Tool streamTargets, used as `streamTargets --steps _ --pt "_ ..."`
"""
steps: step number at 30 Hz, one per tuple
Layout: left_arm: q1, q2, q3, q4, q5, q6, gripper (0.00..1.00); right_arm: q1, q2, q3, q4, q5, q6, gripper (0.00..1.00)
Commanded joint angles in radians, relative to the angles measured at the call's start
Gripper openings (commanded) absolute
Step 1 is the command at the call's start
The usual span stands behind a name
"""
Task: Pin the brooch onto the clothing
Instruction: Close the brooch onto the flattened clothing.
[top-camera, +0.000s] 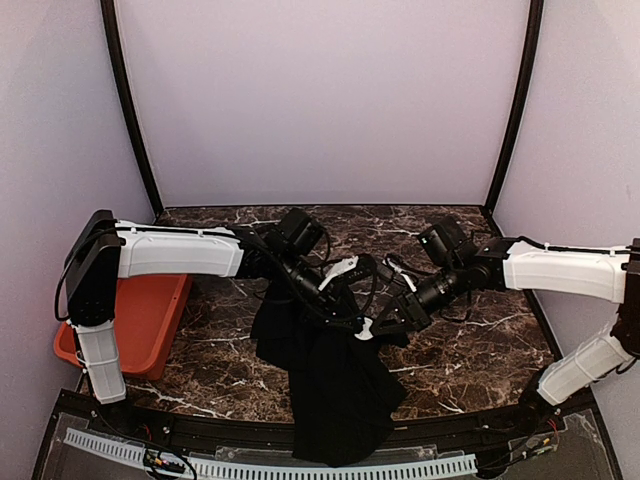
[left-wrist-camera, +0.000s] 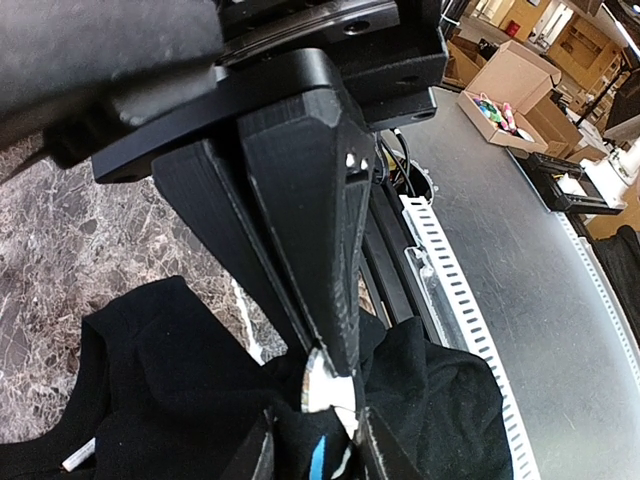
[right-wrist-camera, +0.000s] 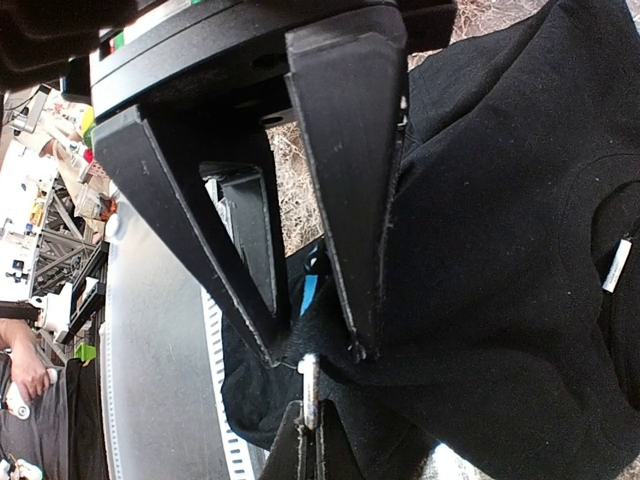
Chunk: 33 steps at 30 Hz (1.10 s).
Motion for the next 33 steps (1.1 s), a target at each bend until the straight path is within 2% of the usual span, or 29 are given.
streamTargets --steps 1,16,33 --pt "-0.009 -0.007 0.004 0.006 0.001 -0.022 0.26 0.004 0.012 0.022 0.034 -0.025 0.000 0.00" --pt "-0.028 0.004 0.011 -0.010 0.003 -0.013 0.25 0.004 0.016 0.025 0.034 -0.020 0.003 0.00" --pt "-0.041 0.019 0.022 -0.022 -0.069 -0.016 0.21 0.003 0.013 0.025 0.034 -0.022 0.006 0.00"
